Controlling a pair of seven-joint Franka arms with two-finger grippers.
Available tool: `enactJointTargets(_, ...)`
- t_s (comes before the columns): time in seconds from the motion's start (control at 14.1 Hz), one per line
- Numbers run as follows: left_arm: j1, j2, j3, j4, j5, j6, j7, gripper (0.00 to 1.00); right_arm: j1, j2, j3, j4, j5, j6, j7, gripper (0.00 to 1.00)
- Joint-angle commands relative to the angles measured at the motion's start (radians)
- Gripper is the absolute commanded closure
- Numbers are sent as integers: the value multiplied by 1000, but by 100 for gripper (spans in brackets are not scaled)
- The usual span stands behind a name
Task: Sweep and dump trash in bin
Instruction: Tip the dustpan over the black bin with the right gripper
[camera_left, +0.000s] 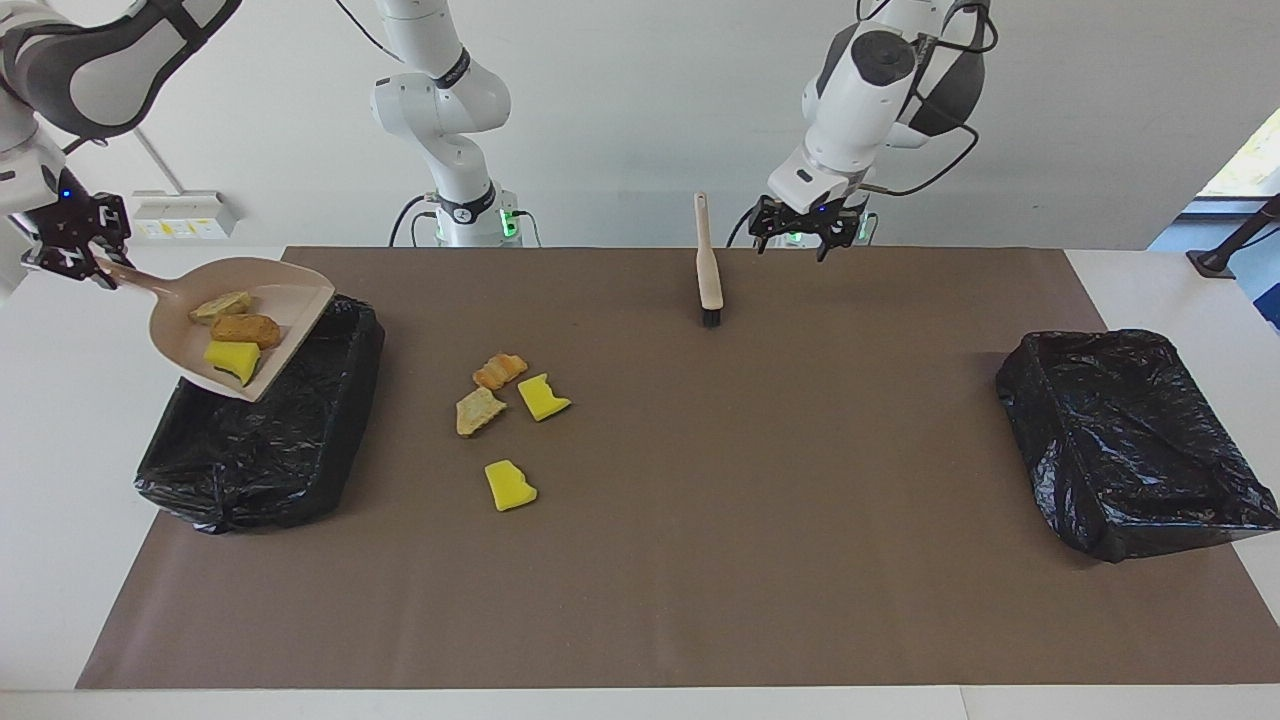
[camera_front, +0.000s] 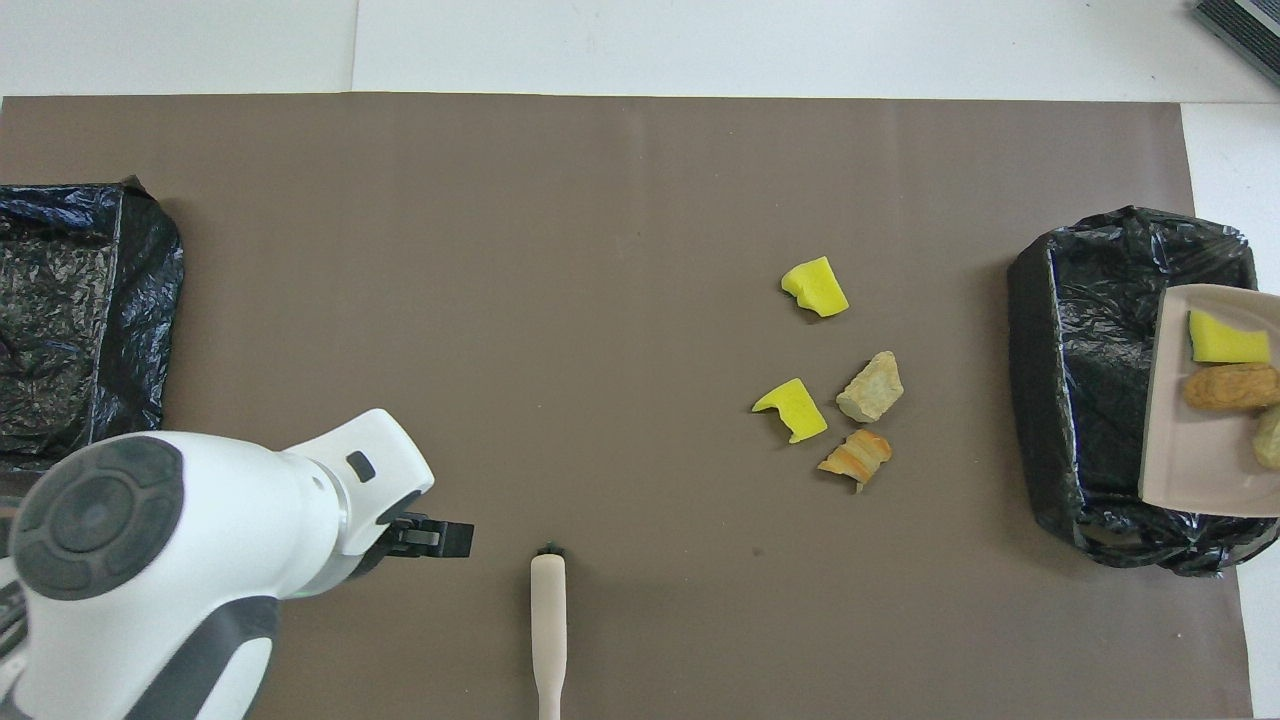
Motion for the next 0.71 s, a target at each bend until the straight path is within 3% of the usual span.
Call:
enactJointTargets(0.0,115,24,-13,158,29,-102,89,0,5,44,1,37,-57,61,-21,100)
enactJointTargets(0.14,184,60,-13,295,61,-184,147,0,14,81,9,54,-66,89,-18,100)
enactJointTargets(0.35,216,159,0,500,116,-321,247,0,20,96,90,77,-221,92,14,100)
enactJointTargets(0.5,227,211,16,590,116,-366,298,0,21,101,146,94,-330,92,49,100)
enactJointTargets(0.64,265,232,16,616,107,-401,304,0,23,99,182,94,-400,92,60,100)
